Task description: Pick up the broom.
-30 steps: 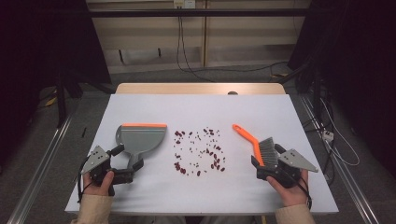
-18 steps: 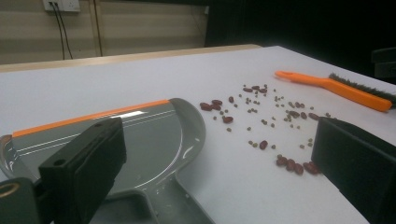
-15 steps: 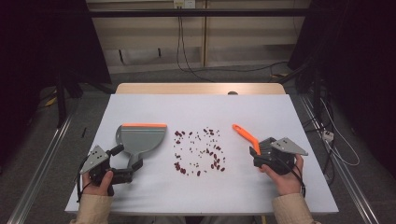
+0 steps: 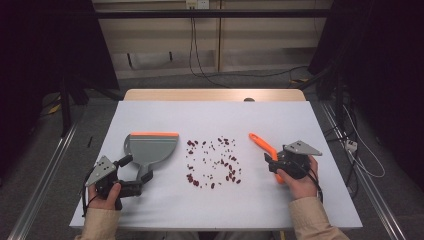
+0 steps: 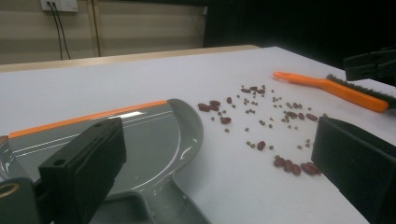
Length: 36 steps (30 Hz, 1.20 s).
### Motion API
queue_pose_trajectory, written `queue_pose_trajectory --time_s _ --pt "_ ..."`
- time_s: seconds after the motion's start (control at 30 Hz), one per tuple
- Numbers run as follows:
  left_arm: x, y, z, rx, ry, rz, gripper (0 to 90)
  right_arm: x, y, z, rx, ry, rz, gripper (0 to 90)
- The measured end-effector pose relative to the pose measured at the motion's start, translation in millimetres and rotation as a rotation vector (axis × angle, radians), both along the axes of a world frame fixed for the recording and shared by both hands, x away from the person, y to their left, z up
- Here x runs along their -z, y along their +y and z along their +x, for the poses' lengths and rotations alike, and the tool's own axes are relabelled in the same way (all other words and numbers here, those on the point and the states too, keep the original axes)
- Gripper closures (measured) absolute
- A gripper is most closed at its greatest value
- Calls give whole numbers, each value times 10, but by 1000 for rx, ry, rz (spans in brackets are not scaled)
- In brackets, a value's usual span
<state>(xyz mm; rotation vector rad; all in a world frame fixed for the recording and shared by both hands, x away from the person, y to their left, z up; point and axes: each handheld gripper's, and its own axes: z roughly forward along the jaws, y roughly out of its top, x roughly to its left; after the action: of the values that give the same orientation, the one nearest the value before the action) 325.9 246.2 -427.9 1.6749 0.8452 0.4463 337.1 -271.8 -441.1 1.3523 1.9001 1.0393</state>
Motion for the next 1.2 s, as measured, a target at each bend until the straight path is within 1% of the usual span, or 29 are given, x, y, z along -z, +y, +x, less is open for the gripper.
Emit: queue_pose_trajectory --time_s 0.03,0.1,0.17,0.2,0.23,0.27,0.3,0.4,0.43,0.47,0.5,0.53,0.57,0.6,0.63,0.67,0.73,0.8,0.83,0.9,0.93,1.0,1.03,1.1,1.17,1.2 --pt "0 0 1 0 0 -3 30 29 -9 46 7 16 -4 293" --pt "-1 10 1 0 2 -2 30 38 -13 70 7 21 -8 299" --pt "-1 13 0 -1 5 -5 30 40 -19 112 18 25 -19 314" --pt "1 15 3 -1 5 -4 29 40 -21 136 5 33 -15 354" --pt "2 16 3 -2 6 -4 29 41 -24 165 -7 49 -17 359" --pt "1 17 3 -2 6 -4 30 40 -29 190 -2 58 -25 358" --pt "0 16 3 -1 6 -4 30 39 -39 213 4 51 -32 376" --pt "-6 16 1 0 5 -6 30 33 -61 289 3 68 -39 394" --pt "-6 16 2 0 4 -5 29 36 -65 314 1 77 -41 396" --pt "-6 17 3 0 4 -5 29 42 -70 341 -3 90 -33 399" --pt "-5 17 4 0 6 -5 30 63 -80 382 -7 121 -23 436" --pt "-3 19 6 2 5 -2 30 63 -80 382 -7 121 -23 436" --pt "-3 20 6 1 5 -2 30 96 -93 412 -8 144 -22 459" --pt "-2 19 6 -1 6 -5 30 96 -93 412 -8 144 -22 459" --pt "-1 19 5 -1 8 -7 29 110 -100 422 -7 150 -25 478" --pt "-2 23 5 -1 7 -4 29 124 -107 435 -17 159 -16 508" --pt "-1 22 8 -1 7 -4 30 150 -107 456 -32 185 -6 518" --pt "0 17 8 -1 8 -5 29 163 -92 479 -36 193 -21 536" --pt "0 15 10 1 8 -3 30 175 -82 512 -50 219 -18 554" --pt "1 10 11 2 8 -1 29 174 -76 525 -51 223 -21 560" --pt "2 8 11 5 9 1 30 177 -71 552 -54 247 -26 588" --pt "1 5 11 6 9 0 29 180 -66 562 -60 248 -31 593" --pt "-2 9 11 8 7 6 29 181 -68 565 -60 251 -31 600" --pt "-5 8 10 4 6 -4 29 189 -72 565 -48 255 -21 610" --pt "-7 4 11 2 6 -5 30 199 -72 563 -51 251 -24 615" --pt "-8 1 12 4 6 -4 29 201 -82 571 -49 257 -12 622"
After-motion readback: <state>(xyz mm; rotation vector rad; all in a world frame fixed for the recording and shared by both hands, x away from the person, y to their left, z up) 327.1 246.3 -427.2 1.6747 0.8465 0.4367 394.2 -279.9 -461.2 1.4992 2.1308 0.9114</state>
